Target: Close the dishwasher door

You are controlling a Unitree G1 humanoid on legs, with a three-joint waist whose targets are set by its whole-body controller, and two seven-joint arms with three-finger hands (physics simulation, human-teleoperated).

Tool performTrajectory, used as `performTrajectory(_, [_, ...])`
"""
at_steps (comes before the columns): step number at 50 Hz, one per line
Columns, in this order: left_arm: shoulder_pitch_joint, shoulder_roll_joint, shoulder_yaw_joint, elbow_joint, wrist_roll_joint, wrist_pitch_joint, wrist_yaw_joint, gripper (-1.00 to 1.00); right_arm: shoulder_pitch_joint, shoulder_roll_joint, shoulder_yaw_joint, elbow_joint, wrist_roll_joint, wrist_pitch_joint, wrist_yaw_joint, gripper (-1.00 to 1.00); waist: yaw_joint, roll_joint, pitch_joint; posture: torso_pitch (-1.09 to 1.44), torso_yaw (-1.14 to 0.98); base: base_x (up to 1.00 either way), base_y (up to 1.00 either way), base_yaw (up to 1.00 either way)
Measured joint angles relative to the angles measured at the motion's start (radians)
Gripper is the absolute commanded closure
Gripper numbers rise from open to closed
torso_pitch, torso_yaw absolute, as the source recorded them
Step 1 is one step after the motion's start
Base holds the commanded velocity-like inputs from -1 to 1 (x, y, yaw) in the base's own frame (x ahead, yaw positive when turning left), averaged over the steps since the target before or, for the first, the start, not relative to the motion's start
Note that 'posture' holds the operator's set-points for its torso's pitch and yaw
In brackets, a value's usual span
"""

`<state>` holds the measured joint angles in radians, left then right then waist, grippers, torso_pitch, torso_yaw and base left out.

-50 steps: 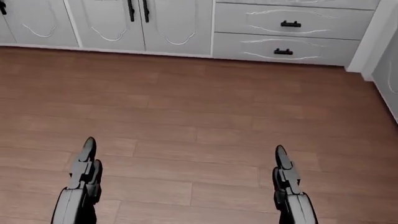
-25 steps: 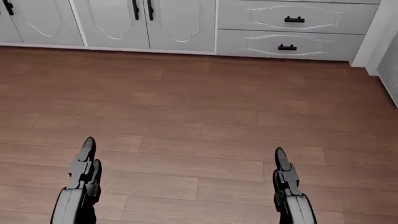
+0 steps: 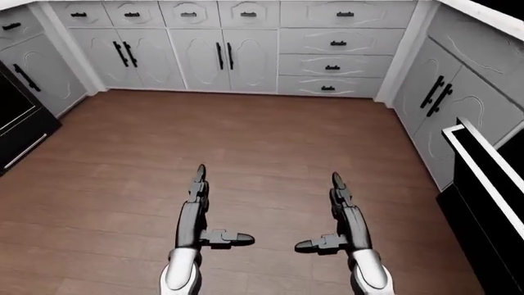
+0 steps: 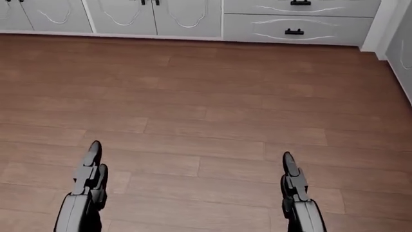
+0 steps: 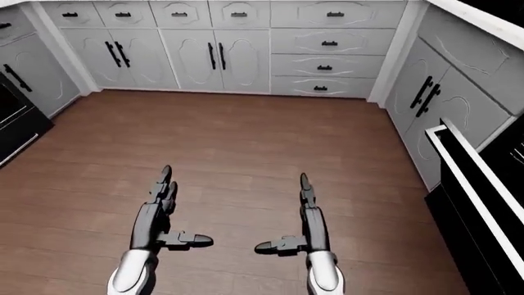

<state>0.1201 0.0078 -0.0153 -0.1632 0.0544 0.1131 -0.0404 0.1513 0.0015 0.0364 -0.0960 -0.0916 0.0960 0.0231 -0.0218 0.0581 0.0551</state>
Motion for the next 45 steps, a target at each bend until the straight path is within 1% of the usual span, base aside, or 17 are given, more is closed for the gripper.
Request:
performTrajectory(4, [0.013,0.001,0.013,0.021,0.001,0.015,0.005,-1.00,0.008,-0.001,0.010,0.025,0.000,0.015,0.007,-1.00,0.005,-0.010,-0.026,0.00,0.00,0.00,0.00,0.00])
performTrajectory(6, [0.006,0.002,0.015,0.015,0.001,0.015,0.006,-1.00,0.001,-0.002,0.005,0.023,0.000,0.011,0.006,-1.00,0.016,-0.034,-0.034,0.00,0.00,0.00,0.00,0.00])
performTrajectory(8, [0.001,0.002,0.015,0.001,0.001,0.008,0.007,-1.00,-0.003,-0.002,0.003,0.007,0.000,0.003,0.005,-1.00,0.027,-0.075,-0.040,0.00,0.00,0.00,0.00,0.00])
performTrajectory(9, [-0.001,-0.001,0.013,-0.001,0.001,0.004,0.007,-1.00,-0.007,-0.005,0.002,0.001,-0.001,-0.001,0.004,-1.00,0.030,-0.081,-0.038,0.00,0.00,0.00,0.00,0.00])
performTrajectory(13, [0.003,-0.005,-0.003,0.012,-0.001,0.006,0.000,-1.00,-0.001,-0.006,-0.008,0.014,0.000,-0.004,0.000,-1.00,0.027,-0.071,-0.030,0.00,0.00,0.00,-0.01,0.00])
performTrajectory(17, [0.002,-0.001,0.006,0.011,0.000,0.009,0.001,-1.00,0.003,-0.003,-0.002,0.027,0.002,0.008,0.003,-1.00,0.024,-0.060,-0.016,0.00,0.00,0.00,-0.14,0.00])
performTrajectory(22, [0.000,-0.001,0.014,0.003,0.001,0.005,0.007,-1.00,0.004,-0.002,0.006,0.019,0.003,0.003,0.006,-1.00,0.020,-0.084,-0.009,0.00,0.00,0.00,-0.16,0.00])
performTrajectory(24, [-0.001,-0.007,0.002,0.009,-0.001,0.004,0.004,-1.00,0.003,-0.008,-0.005,0.020,0.002,0.001,0.004,-1.00,0.018,-0.072,-0.009,0.00,0.00,0.00,-0.16,0.00])
performTrajectory(27, [0.000,-0.007,-0.007,0.014,-0.002,0.007,-0.003,-1.00,0.009,-0.009,-0.012,0.020,0.001,0.004,-0.002,-1.00,0.026,-0.071,-0.016,0.00,0.00,0.00,-0.24,0.00])
performTrajectory(29, [-0.003,-0.006,-0.002,0.006,-0.003,0.007,-0.003,-1.00,0.008,-0.008,-0.009,0.011,0.001,0.002,-0.004,-1.00,0.033,-0.044,-0.010,0.00,0.00,0.00,-0.34,0.00])
performTrajectory(32, [-0.007,-0.003,0.005,-0.004,-0.003,0.003,-0.001,-1.00,0.004,-0.006,-0.003,0.004,0.002,-0.004,-0.003,-1.00,0.043,0.012,-0.004,0.00,0.00,0.00,-0.34,0.00])
performTrajectory(34, [-0.005,0.003,0.018,0.008,-0.002,0.003,0.002,-1.00,0.006,0.002,0.011,0.018,0.002,-0.002,0.001,-1.00,0.053,0.002,-0.001,0.00,0.00,0.00,-0.34,0.00])
performTrajectory(37, [0.005,0.002,0.022,0.016,0.000,0.014,0.007,-1.00,0.012,0.001,0.018,0.029,0.003,0.013,0.008,-1.00,0.049,0.007,-0.019,0.00,0.00,0.00,-0.34,0.00])
performTrajectory(39, [0.003,0.002,0.018,0.004,0.000,0.016,0.007,-1.00,0.006,0.000,0.012,0.021,0.003,0.016,0.007,-1.00,0.048,-0.013,-0.020,0.00,0.00,0.00,-0.34,0.00])
performTrajectory(41, [0.001,0.001,0.014,-0.004,0.000,0.011,0.006,-1.00,0.000,0.000,0.009,0.012,0.003,0.011,0.005,-1.00,0.050,-0.044,-0.017,0.00,0.00,0.00,-0.34,0.00])
performTrajectory(43, [0.003,0.001,0.013,-0.007,0.001,0.008,0.006,-1.00,-0.004,0.001,0.010,0.005,0.004,0.007,0.005,-1.00,0.051,-0.078,-0.018,0.00,0.00,0.00,-0.34,0.00])
performTrajectory(45, [0.001,-0.001,0.011,-0.009,0.001,0.005,0.006,-1.00,-0.008,-0.002,0.010,0.003,0.004,0.003,0.005,-1.00,0.044,-0.120,-0.032,0.00,0.00,0.00,-0.34,0.00])
